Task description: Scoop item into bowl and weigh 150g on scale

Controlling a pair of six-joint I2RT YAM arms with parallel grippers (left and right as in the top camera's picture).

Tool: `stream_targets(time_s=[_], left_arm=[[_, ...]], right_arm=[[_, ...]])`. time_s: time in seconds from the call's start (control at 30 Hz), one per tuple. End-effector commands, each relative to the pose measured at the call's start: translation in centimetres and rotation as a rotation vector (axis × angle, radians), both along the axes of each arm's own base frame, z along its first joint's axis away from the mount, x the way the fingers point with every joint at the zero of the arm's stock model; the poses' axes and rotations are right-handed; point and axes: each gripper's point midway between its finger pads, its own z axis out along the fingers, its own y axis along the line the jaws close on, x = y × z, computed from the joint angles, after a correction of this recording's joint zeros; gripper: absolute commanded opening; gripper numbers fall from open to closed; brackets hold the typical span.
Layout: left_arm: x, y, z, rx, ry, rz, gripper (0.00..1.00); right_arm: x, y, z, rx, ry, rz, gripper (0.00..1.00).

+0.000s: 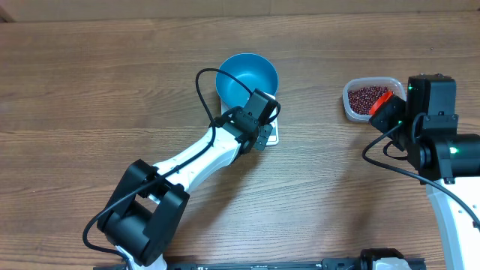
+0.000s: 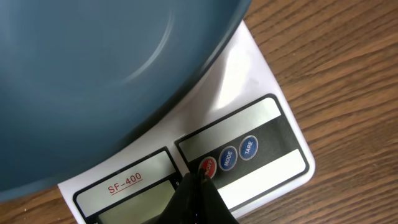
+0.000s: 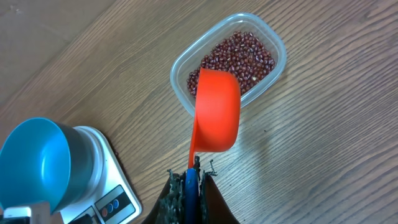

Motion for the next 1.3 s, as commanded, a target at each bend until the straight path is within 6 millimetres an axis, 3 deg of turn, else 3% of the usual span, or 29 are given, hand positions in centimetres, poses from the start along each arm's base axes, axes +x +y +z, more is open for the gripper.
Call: stream_targets(time_s=[0.0, 1.27], left_arm=[[0.0, 0.5, -1.0, 0.039, 0.006, -0.012, 0.04], [-0.7, -0.4, -2.3, 0.019, 0.046, -0.077, 0.04]], right_arm=[[0.4, 0.1, 1.0, 0.004, -0.03, -0.001, 0.04], [0.5, 0.1, 1.1, 0.005, -0.032, -0.001, 0.04]])
